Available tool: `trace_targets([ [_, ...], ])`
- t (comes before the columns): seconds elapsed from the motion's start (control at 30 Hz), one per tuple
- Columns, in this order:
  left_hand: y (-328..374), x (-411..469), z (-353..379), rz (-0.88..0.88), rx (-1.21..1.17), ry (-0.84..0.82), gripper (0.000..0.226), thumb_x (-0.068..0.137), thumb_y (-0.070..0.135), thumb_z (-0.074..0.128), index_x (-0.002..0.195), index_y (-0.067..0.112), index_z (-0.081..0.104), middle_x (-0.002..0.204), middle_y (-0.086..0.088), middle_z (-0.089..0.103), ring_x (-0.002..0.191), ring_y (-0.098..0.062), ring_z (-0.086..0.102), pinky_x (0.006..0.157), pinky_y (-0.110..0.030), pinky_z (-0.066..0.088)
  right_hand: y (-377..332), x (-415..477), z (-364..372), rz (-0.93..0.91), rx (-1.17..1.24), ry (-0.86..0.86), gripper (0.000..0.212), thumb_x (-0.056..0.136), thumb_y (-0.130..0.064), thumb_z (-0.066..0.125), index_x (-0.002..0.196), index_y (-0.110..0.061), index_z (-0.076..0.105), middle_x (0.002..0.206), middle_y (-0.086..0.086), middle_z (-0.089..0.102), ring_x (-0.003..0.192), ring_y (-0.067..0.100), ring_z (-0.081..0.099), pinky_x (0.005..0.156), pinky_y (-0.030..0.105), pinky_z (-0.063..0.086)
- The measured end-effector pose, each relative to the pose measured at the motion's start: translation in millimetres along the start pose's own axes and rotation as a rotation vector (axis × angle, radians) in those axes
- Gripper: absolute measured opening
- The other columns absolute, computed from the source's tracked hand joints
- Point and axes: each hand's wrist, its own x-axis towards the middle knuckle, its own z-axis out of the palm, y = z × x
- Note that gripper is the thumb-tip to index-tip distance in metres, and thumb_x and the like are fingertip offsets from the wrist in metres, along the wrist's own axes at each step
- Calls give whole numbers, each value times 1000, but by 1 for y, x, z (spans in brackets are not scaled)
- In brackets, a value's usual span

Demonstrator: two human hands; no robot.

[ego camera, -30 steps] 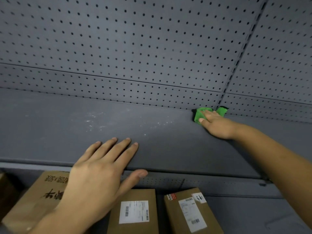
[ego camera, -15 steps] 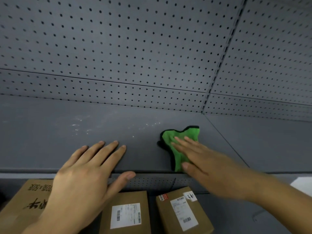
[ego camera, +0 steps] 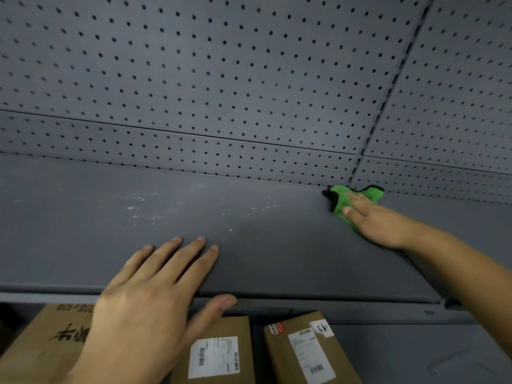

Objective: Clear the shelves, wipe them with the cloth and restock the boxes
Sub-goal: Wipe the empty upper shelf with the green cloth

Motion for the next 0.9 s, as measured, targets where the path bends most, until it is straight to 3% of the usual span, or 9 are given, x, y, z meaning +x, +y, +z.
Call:
trace_targets([
  [0.17, 0, 0, 0, 1, 5, 9, 72, 99, 70, 23, 133, 24, 67, 137, 1, 64, 127, -26, 60, 107, -46, 40, -34, 37, 2, -39, -15, 46, 62, 111, -42, 24, 162, -12, 6, 170, 6, 0, 157, 20, -3, 124, 31, -1],
  [0.43, -1, 0, 0, 6, -2, 27, 72, 99, 69, 24, 131, 23, 68, 135, 0, 65, 126, -26, 61, 108, -44, 36, -119, -4, 13, -344, -65, -54, 59, 111, -38, 25, 163, -20, 2, 170, 0, -5, 156, 16, -8, 119, 25, -7],
  [0.53, 0, 0, -1, 3, -8, 18, 73, 99, 69, 23, 130, 22, 69, 134, 0, 66, 125, -27, 62, 107, -44, 38, -135, -43, 23, -472, -79, -46, 59, 111, -40, 26, 163, -28, 1, 168, -11, -9, 152, 7, -14, 112, 24, -12],
  [0.63, 1, -1, -3, 6, -21, 27, 74, 99, 69, 22, 129, 21, 70, 133, -1, 67, 123, -27, 63, 105, -47, 45, -138, -77, 30, -539, -76, -60, 59, 110, -43, 26, 162, -33, 0, 166, -19, -12, 149, -1, -18, 114, 22, -14],
  [0.8, -1, -1, -10, 26, -42, 6, 77, 99, 71, 20, 127, 20, 70, 131, 0, 68, 120, -24, 65, 101, -45, 48, -123, -112, 35, -546, -45, -83, 58, 109, -45, 23, 161, -39, 1, 163, -29, -14, 144, -14, -23, 113, 9, -15],
  [0.9, -14, -1, -22, 9, -56, -5, 73, 98, 74, 20, 128, 28, 67, 132, 6, 66, 115, -19, 67, 90, -42, 54, -109, -131, 34, -504, -47, -106, 56, 107, -47, 21, 158, -46, -1, 158, -39, -18, 138, -22, -26, 113, 6, -16],
])
